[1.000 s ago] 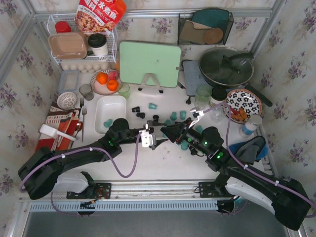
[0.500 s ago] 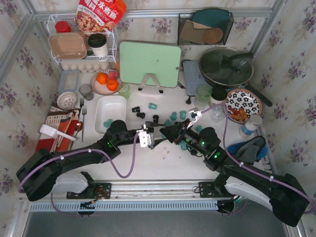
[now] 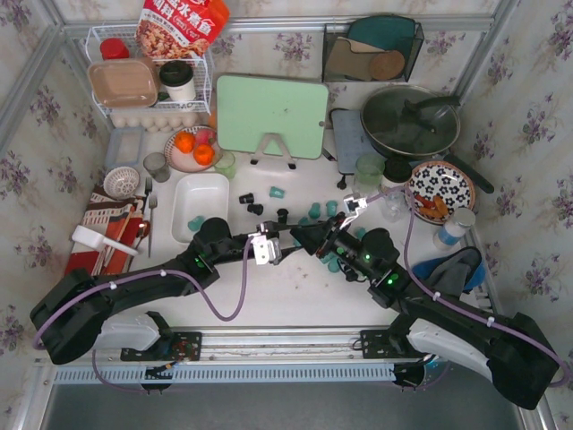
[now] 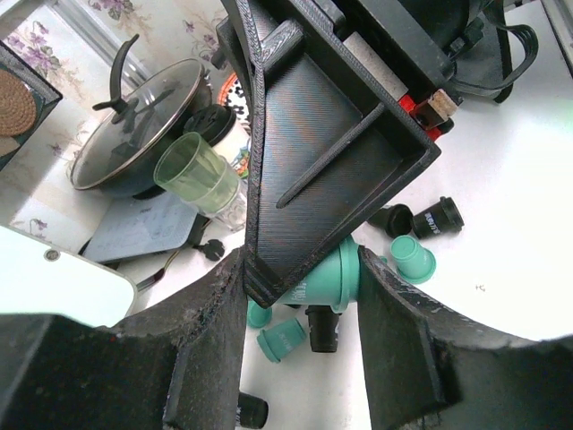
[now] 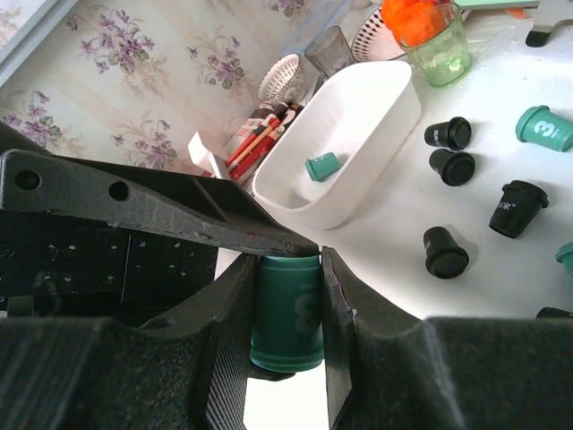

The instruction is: Mix the coffee capsules in the storage basket

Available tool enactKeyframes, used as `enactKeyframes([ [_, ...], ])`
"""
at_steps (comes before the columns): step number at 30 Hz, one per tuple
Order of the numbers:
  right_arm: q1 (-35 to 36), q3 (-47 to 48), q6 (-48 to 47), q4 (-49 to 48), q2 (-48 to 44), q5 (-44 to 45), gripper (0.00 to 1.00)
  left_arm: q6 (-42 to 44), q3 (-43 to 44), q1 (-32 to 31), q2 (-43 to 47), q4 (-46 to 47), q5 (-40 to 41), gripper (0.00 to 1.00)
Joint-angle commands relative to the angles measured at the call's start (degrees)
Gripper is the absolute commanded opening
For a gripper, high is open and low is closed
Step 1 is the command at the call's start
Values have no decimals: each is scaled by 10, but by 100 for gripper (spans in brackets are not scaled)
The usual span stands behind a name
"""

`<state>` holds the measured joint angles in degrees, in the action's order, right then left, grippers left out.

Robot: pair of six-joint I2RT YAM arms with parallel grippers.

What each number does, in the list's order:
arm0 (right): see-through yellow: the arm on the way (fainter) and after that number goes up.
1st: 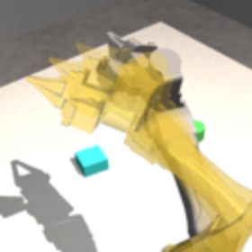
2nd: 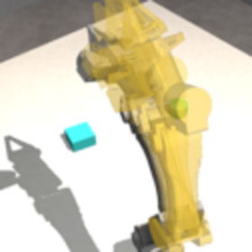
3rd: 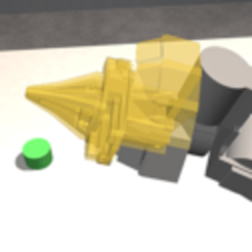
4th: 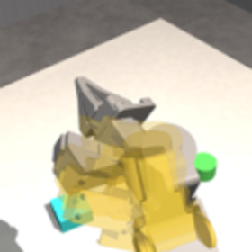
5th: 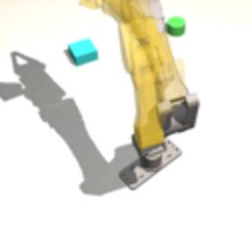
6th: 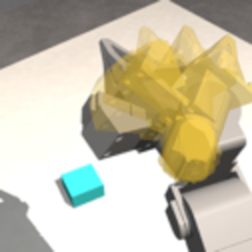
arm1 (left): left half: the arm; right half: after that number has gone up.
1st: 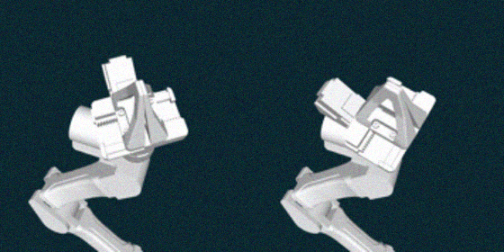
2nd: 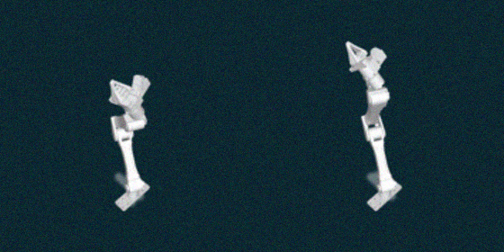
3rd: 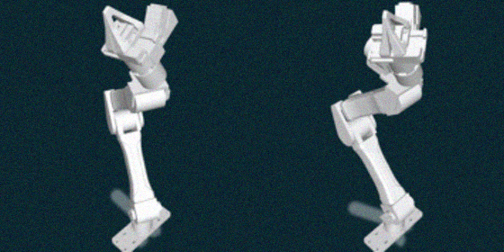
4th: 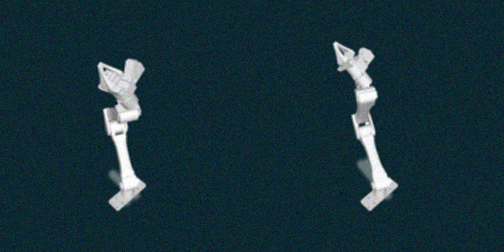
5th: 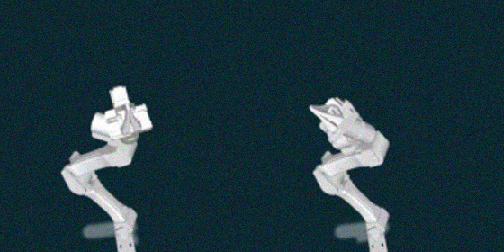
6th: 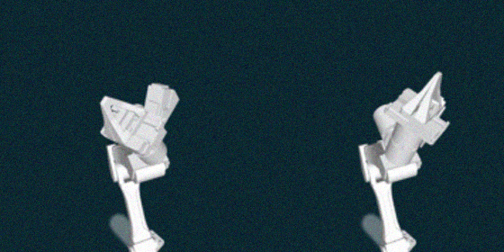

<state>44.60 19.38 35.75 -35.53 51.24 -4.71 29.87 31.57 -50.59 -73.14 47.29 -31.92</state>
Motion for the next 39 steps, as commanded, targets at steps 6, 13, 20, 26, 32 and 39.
enactKeyframes([
  [6, 2, 38, -12, 23, 7, -40, 35, -19, -11, 0, 16, -1, 59, 32],
  [13, 2, 64, -26, 49, 19, -50, 45, -32, -30, 0, 18, 4, 118, 28],
  [20, 3, 89, -49, 100, 9, -16, 51, -33, -41, 1, 19, 3, 192, 25],
  [26, 2, 151, -114, 308, 40, 158, 46, -93, -6, 35, 30, -104, 506, 25],
  [32, 2, 153, -134, 408, 101, 287, 45, -287, -4, 190, 11, -218, 540, 29],
  [39, 3, 165, -111, 503, 158, 309, 47, -324, 37, 211, -47, -276, 522, 38],
])
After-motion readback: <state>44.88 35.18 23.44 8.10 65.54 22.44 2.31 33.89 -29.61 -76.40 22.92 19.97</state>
